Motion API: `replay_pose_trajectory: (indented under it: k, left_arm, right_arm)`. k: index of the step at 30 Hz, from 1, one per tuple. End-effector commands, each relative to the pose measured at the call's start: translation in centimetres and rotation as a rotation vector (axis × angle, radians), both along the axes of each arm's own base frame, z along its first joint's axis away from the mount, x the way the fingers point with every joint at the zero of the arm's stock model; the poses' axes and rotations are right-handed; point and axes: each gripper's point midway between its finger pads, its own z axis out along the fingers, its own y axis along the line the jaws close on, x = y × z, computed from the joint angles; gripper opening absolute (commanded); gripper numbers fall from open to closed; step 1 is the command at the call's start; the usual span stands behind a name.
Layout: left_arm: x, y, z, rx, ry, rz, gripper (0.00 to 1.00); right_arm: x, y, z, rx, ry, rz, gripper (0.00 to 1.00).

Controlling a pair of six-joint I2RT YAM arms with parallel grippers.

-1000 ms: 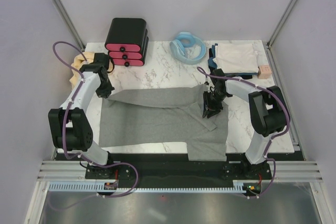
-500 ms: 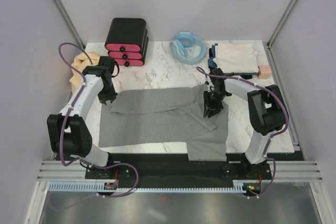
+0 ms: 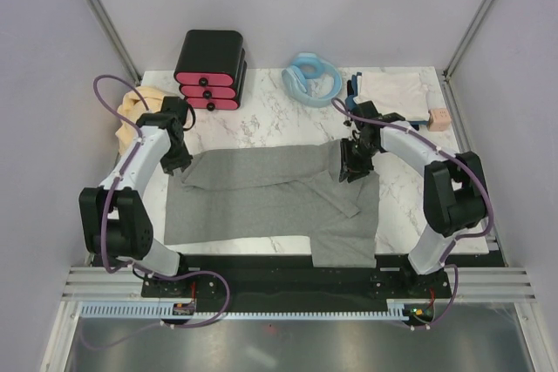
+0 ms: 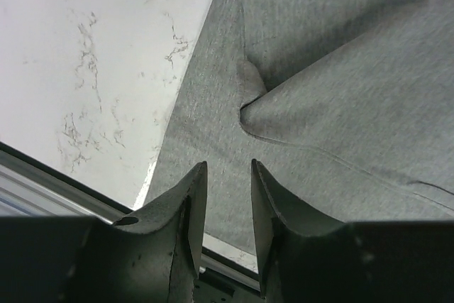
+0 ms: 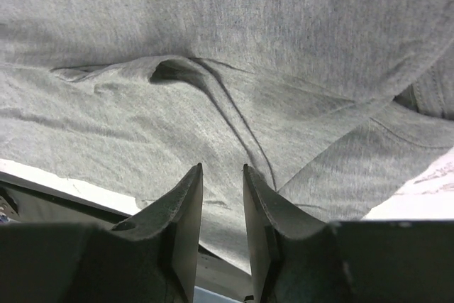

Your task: Fold and stack the t-shirts

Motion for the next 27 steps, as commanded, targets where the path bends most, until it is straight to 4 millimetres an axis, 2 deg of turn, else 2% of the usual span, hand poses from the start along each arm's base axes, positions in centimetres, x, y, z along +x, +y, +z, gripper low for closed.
replay_pose_trajectory:
  k: [1,6,9,10,12,13,14,16,17,23,26,27]
  left_arm:
    - [1.5,-0.1,-1.5,-0.039,-0.049,0.051,0.38]
    - [1.9,0.1,-3.6,-0.034,0.008,0.053,0.39]
    - [1.9,0.0,-4.0,-0.048,0.002,0.057,0.39]
    - [2.0,0.0,-3.9,-0.048,-0.006,0.057,0.39]
    - [2.2,0.0,-3.9,-0.048,-0.013,0.042,0.35]
    - [2.2,0.0,-4.1,-0.045,-0.005,0.037,0.33]
    - [2.2,0.3,-4.1,-0.032,0.0,0.033,0.23]
    - [2.1,0.4,-4.2,-0.025,0.004,0.032,0.04]
    - [2.0,0.6,-4.1,-0.017,0.001,0.039,0.02]
    - [2.5,0.8,-4.1,-0.01,-0.018,0.056,0.02]
    - [3.1,0.8,-4.7,-0.011,-0.006,0.053,0.02]
    - [3.1,0.9,-5.4,-0.004,0.02,0.056,0.02]
  right_arm:
    - [1.0,-0.2,3.3,0.003,-0.107,-0.037,0.37]
    - [0.7,-0.4,3.7,0.01,-0.141,-0.058,0.38]
    - [0.9,-0.7,3.5,-0.005,-0.156,-0.046,0.39]
    - [1.0,-1.0,3.2,-0.025,-0.158,-0.044,0.36]
    - [1.3,-1.2,2.8,-0.042,-0.166,-0.019,0.29]
    - [1.5,-1.3,2.4,-0.052,-0.166,-0.015,0.11]
    - [1.6,-1.4,2.2,-0.061,-0.166,-0.014,0.0]
    - [1.9,-1.2,1.7,-0.061,-0.171,0.003,0.0]
    - [2.0,-1.3,1.5,-0.061,-0.171,0.003,0.0]
    - [3.6,-0.6,1.4,-0.047,-0.202,0.027,0.0]
    - [4.0,-0.7,1.0,-0.062,-0.194,0.021,0.0]
    - [4.0,-0.7,0.4,-0.067,-0.176,0.021,0.0]
